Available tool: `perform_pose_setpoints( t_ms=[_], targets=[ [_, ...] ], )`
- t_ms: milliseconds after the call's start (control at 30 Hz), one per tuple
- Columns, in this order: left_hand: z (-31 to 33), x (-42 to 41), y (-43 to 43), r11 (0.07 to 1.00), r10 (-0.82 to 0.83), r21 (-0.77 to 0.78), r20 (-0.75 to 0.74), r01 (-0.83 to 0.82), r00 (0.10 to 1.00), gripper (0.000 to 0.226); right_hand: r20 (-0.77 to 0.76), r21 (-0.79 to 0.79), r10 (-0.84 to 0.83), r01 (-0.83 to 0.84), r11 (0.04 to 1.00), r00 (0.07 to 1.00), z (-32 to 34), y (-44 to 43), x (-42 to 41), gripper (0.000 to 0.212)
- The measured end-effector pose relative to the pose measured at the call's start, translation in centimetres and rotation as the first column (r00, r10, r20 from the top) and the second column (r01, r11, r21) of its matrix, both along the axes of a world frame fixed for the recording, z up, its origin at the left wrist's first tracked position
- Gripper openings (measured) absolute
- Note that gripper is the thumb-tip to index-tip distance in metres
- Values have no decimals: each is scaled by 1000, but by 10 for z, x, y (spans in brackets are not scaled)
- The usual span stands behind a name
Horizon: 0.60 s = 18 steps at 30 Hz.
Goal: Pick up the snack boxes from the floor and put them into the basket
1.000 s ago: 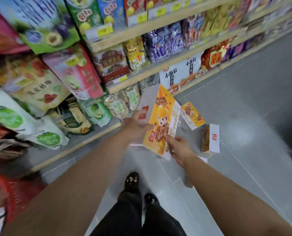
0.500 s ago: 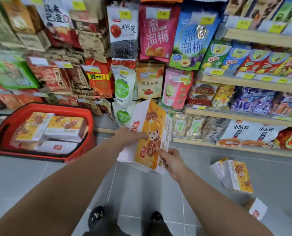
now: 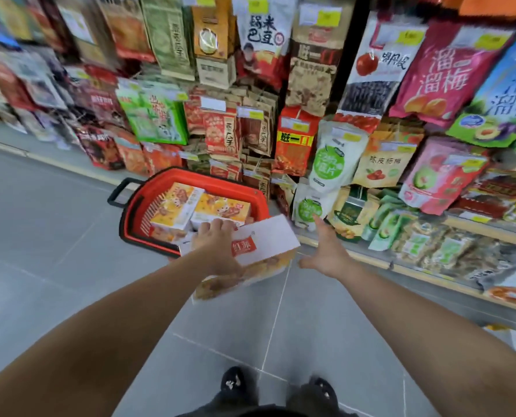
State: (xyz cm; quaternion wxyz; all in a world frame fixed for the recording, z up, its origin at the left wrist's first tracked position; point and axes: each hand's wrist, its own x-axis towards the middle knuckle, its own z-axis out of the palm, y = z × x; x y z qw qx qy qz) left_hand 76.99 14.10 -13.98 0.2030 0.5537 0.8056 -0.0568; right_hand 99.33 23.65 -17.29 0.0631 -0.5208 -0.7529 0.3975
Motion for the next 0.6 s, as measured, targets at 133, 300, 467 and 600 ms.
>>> perform_pose_setpoints(
  t_ms=[133,300,467,600],
  targets=[
    [-16,-42,-12,988,-145,-56,10,145,989,110,162,-40,315,-312,949,935,-10,-3,-46,128],
    [-37,-73,-1,988,-123,-86,104,132,987,105,235,-43,376,-377,925,896,-16,10,-94,99],
    [-53,-114,34,991,-70,-110,108,82,992,105,239,-116,339,-320,940,910,-26,52,-134,102],
    [-57,-171,86,980,137,-153,59,-127,989,109,143,-200,206,-176,964,968,-37,106,-184,95]
  ],
)
